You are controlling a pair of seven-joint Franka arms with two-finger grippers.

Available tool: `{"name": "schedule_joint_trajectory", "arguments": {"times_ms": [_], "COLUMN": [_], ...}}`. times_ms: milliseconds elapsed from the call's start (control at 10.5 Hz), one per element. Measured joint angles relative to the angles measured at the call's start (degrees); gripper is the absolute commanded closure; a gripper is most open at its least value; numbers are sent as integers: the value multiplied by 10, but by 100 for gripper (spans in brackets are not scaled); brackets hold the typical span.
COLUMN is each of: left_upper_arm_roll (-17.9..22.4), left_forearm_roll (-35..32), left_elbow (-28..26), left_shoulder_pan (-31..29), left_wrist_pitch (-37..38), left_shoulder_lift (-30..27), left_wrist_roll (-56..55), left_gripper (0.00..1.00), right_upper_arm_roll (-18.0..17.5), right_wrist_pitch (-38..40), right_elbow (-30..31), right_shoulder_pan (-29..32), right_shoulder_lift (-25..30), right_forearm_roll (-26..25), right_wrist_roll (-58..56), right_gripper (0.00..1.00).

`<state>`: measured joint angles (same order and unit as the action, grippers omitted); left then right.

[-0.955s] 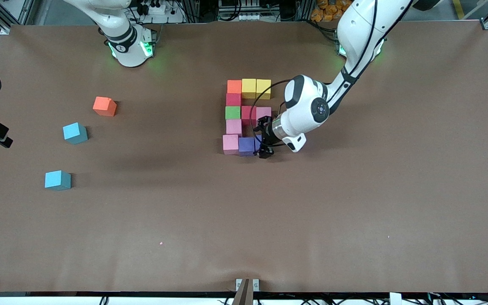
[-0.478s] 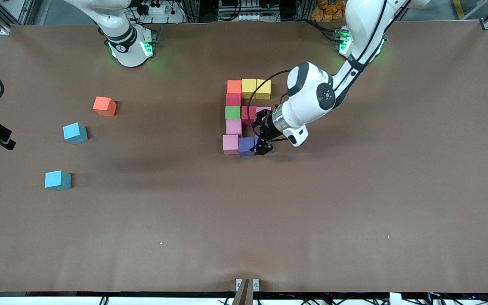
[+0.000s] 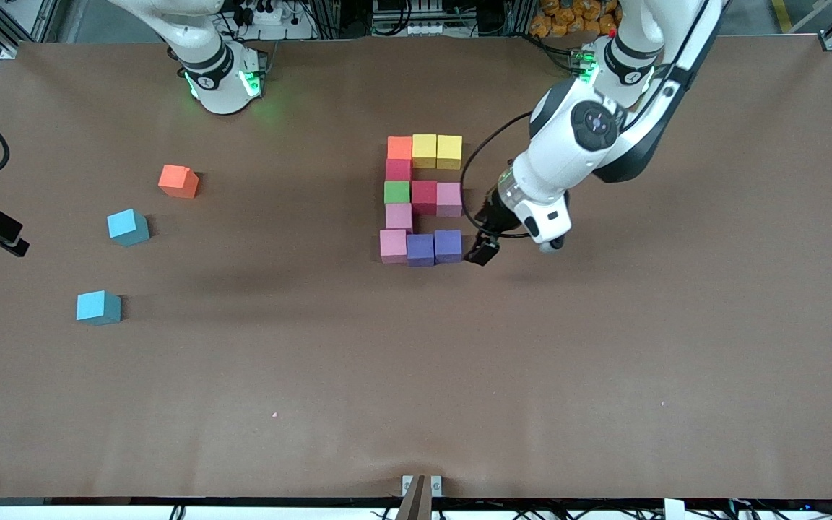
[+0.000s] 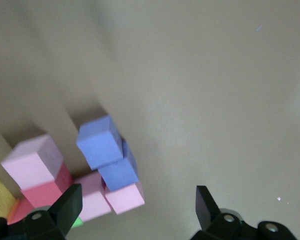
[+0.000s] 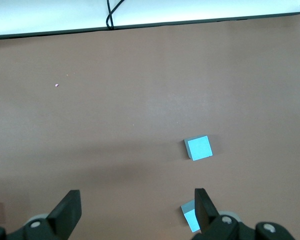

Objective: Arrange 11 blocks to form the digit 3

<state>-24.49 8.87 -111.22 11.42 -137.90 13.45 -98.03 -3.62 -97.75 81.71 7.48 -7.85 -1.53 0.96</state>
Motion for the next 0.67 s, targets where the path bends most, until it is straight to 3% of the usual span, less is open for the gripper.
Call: {"name": "schedule_joint_trajectory", "arguments": {"times_ms": [478, 669], "left_upper_arm_roll": [34, 71], "left_forearm_roll": [-62, -69], "left_elbow": [6, 38], "left_shoulder_pan": [-19, -27], "left_wrist_pitch": [149, 259], "left_shoulder_lift": [-81, -106], "left_wrist_roll": [197, 335], "left_gripper": [0, 0], "right_upper_arm_roll": [0, 0], "right_wrist_pitch": [-10, -10], "right_elbow": [0, 0], "right_shoulder_pan": [-4, -4], "right_shoulder_lift": [-3, -4], "right_forearm_roll": [0, 0], "right_wrist_roll": [0, 0], "right_gripper": [0, 0]}}
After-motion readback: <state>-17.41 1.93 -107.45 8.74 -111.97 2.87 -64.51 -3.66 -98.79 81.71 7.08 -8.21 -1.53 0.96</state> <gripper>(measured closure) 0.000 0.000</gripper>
